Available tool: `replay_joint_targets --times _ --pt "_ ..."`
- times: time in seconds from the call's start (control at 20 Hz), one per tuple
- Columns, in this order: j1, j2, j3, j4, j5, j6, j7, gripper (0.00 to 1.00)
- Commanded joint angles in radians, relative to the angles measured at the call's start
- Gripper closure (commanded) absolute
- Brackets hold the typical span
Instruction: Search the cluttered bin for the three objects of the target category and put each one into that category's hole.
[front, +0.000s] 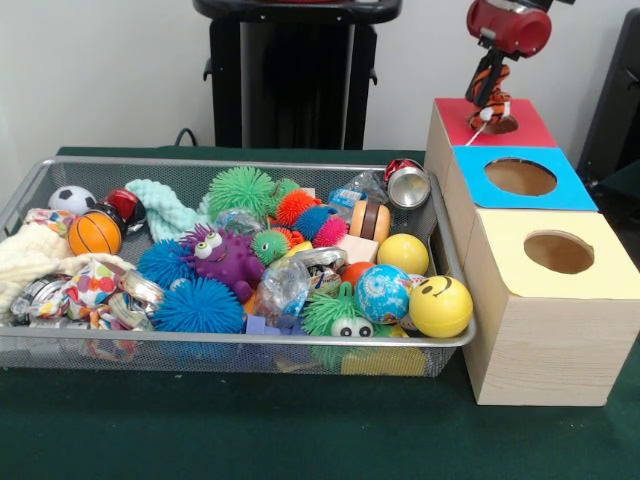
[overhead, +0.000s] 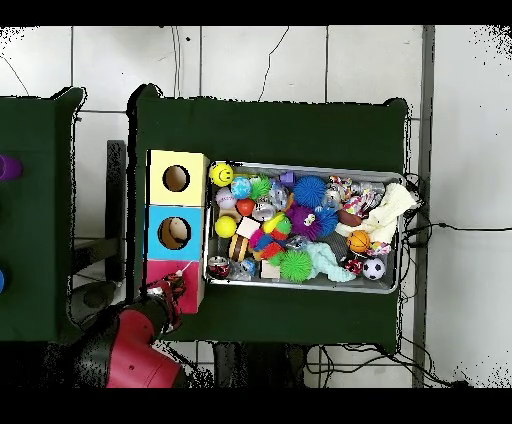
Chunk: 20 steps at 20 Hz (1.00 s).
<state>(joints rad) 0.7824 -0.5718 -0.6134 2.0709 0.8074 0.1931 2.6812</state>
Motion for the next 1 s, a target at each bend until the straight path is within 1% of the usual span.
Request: replay_joint_targets --times 0.05,0.1,0.25,0.4,0.5,0.6,0.8,0.9,1.0 --pt "-0.065 -0.039 0.221 0.114 0.02 -0.115 0.213 1.0" --pt "-0.068 -0.031 0.235 0.117 0.018 -0.134 0.221 1.0" --pt "-0.06 -0.008 0.245 0.115 0.018 -0.153 0.235 1.0" --pt "-0.069 0.009 0.278 0.12 0.019 -0.19 0.246 1.0" --pt "-0.091 0.024 0.32 0.13 0.01 -0.24 0.257 1.0" --pt "-0.091 0.046 0.336 0.121 0.016 -0.262 0.266 1.0" --pt "-0.094 0.079 0.361 0.105 0.027 -0.29 0.272 1.0" --pt "-0.087 0.09 0.353 0.095 0.037 -0.279 0.26 1.0" --pt "-0.095 0.086 0.357 0.098 0.035 -0.294 0.259 1.0"
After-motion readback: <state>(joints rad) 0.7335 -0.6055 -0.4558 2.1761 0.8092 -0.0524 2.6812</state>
